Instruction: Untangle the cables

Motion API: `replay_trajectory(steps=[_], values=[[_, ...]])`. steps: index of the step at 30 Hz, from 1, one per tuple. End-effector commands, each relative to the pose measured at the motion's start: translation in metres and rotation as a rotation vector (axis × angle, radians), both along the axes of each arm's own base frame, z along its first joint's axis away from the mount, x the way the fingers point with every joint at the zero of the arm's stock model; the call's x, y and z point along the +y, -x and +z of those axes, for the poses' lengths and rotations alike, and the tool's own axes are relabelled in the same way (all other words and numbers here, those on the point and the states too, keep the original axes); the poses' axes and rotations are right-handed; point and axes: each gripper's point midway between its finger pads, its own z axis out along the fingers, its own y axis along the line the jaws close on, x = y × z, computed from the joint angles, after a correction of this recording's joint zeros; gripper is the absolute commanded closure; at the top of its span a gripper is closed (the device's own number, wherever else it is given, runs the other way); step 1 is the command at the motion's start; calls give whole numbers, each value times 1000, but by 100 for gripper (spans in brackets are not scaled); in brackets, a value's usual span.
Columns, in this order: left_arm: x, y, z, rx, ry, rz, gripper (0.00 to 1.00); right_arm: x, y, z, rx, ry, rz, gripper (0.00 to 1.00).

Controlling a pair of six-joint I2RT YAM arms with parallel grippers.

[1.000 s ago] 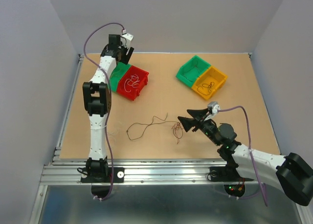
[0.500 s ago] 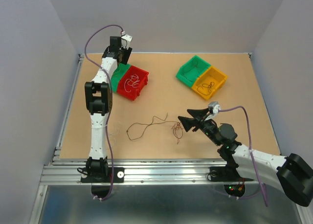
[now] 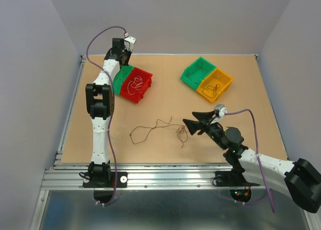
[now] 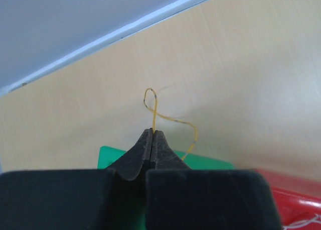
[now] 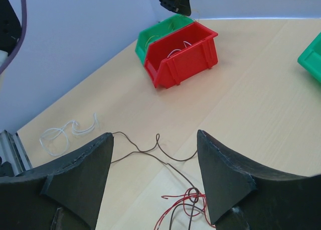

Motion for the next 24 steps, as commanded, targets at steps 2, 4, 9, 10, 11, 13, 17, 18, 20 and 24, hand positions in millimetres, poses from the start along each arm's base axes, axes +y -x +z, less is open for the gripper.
replay_trajectory(steps=[2,4,9,10,11,13,17,18,20,24], values=[[2,12,111,-204,62,-12,100,-1,2,6,-14,-28,-3,28],[1,19,147,-283,94,-34,100,-2,2,6,-12,-29,-5,28],[7,45,170,-306,155,-67,100,-2,3,6,-14,-32,-2,28],[9,49,171,-303,156,-66,100,-3,4,6,-14,-34,-2,28],[11,52,169,-297,149,-64,100,-3,3,6,-12,-32,-3,28],[17,65,163,-277,131,-56,100,-4,4,7,-15,-38,-5,28],[26,90,132,-220,100,-54,100,-5,6,6,-14,-39,-3,28],[27,95,136,-236,95,-59,100,-5,6,7,-15,-40,-3,28],[29,105,123,-210,80,-72,100,-5,7,7,-18,-39,0,28],[20,120,94,-150,95,-136,100,-5,7,8,-17,-40,3,28]])
